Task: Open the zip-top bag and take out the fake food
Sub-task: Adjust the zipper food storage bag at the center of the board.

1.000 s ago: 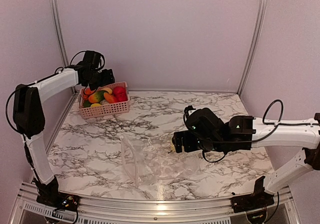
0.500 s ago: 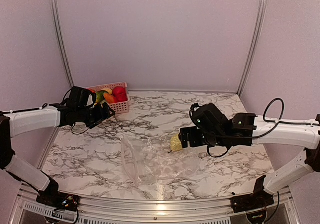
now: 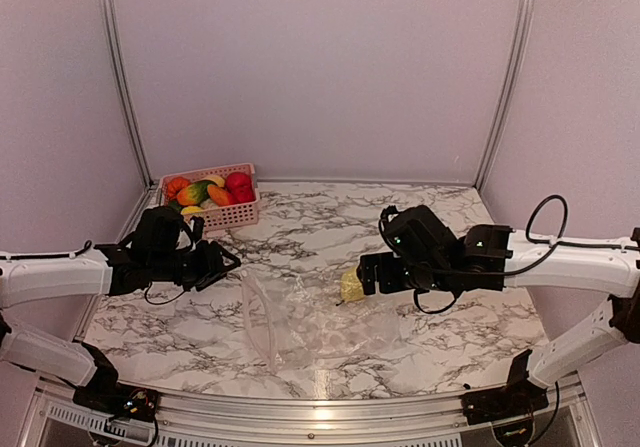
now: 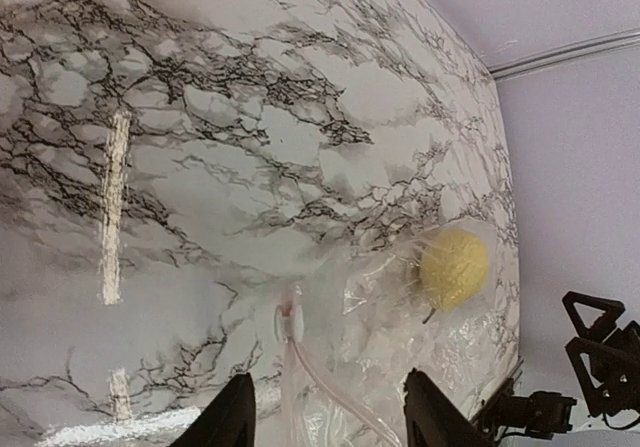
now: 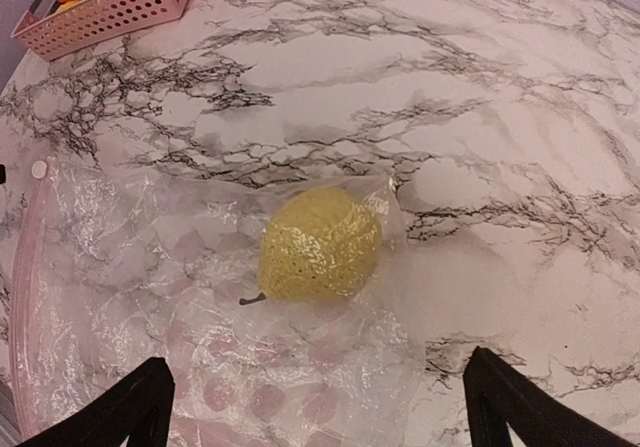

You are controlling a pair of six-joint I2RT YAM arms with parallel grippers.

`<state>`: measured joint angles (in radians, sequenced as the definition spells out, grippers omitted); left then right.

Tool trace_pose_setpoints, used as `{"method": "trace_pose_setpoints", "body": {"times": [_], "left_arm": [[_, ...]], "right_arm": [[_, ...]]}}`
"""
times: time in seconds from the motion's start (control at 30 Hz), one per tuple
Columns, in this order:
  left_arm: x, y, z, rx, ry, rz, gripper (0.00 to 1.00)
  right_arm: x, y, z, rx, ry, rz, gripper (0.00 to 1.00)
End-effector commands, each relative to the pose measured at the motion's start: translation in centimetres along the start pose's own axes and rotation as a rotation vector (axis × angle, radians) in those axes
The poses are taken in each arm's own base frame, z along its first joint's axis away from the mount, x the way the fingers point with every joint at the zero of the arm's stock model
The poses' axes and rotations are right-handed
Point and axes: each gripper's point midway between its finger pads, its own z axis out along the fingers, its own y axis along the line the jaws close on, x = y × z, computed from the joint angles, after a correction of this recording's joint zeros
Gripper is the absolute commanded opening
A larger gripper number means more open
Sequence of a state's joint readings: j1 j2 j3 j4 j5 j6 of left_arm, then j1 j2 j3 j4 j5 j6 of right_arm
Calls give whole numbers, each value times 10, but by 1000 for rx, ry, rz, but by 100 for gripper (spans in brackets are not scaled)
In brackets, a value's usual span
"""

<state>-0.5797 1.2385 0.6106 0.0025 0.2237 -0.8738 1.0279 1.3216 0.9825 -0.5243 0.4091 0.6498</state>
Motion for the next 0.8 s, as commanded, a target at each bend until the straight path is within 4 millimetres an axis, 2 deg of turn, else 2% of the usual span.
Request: {"method": "trace_pose_setpoints", "body": {"times": [0.0,0.17,0.3,0.6,0.77], "left_arm": [[17,-11,-3,62,10,-38,45],[46,-13,0,92,62,-69,30],[58,-11,1,102,80,-94,22],[78,-19,13,117,125,-106,20],[90,-26,24,124,156,-101,19]], "right_arm": [[2,-1,5,3,7,-1,99],[3,0,11,9,14,-6,99],[2,3,14,6,15,-8,99],[-1,1,23,17,15,-3,99],[-5,-5,36,8,18,30,97]]}}
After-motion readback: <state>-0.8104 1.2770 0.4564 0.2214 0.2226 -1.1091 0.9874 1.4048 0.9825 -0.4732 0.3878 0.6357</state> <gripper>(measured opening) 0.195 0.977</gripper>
